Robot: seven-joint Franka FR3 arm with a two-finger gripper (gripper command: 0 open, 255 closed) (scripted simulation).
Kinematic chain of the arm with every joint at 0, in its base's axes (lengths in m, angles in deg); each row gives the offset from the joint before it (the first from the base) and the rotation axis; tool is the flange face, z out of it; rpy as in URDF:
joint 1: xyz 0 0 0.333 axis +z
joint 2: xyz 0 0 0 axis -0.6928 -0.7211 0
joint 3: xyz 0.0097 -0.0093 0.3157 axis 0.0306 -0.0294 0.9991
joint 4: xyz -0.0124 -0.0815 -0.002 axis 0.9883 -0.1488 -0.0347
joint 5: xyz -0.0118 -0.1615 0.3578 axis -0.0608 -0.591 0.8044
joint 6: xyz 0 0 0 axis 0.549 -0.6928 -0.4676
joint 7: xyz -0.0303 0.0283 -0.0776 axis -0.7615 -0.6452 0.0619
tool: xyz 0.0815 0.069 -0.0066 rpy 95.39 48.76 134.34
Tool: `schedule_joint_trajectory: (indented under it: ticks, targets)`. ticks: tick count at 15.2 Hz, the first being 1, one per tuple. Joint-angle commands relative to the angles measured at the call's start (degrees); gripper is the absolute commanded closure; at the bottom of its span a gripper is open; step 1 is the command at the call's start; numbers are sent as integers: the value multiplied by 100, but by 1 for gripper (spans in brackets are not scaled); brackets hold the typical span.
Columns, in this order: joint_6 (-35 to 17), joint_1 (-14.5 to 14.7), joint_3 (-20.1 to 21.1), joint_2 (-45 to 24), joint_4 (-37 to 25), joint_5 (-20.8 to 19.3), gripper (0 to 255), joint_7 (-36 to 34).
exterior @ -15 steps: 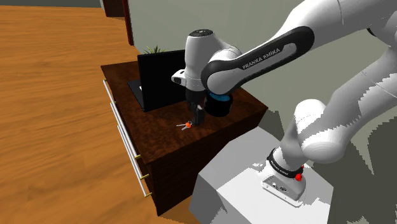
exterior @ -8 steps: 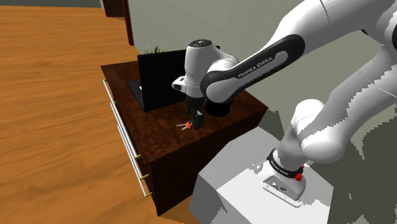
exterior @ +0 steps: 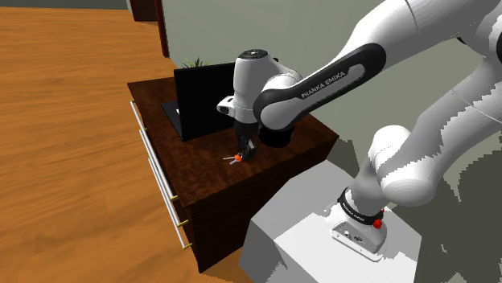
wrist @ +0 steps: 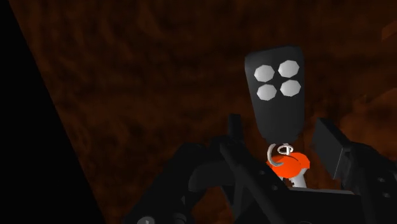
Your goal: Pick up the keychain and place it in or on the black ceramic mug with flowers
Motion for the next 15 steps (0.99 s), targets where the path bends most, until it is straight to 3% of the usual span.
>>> schedule_joint_trajectory:
  ticks: [1,7,15]
  targets:
    - [-18,-10,-10,-25,10,-8,255,-2]
    - [-20,-12,-8,-26,11,-7,255,-1]
    - [687,-3,-16,403,-268,31,255,42]
